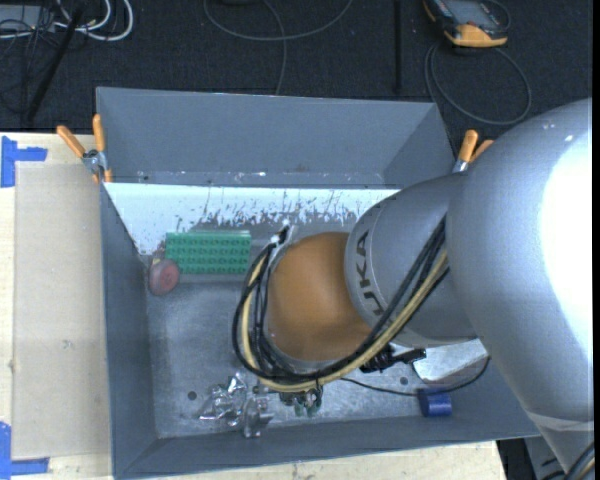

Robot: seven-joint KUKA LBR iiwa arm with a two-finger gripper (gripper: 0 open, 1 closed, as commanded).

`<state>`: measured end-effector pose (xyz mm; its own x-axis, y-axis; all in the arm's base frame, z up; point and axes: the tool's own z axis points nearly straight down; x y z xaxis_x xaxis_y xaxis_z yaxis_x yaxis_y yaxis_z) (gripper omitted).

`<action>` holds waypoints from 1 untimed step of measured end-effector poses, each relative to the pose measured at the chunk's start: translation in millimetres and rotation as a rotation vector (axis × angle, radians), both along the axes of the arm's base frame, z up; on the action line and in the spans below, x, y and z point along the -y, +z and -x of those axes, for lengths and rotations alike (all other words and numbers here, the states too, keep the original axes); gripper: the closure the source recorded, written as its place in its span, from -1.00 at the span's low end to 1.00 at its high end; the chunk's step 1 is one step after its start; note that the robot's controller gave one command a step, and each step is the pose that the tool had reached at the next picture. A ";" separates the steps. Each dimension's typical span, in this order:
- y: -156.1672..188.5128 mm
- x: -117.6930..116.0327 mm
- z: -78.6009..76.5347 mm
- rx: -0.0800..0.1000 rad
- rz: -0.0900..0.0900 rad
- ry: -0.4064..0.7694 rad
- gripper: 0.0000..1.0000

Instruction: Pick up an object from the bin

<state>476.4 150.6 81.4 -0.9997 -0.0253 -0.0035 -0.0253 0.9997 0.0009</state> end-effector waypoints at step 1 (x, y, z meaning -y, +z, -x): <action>-2.2 0.7 1.5 -0.005 0.001 -0.004 1.00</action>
Offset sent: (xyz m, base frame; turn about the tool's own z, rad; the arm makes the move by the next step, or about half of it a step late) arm 0.0000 0.0000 0.0000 0.0000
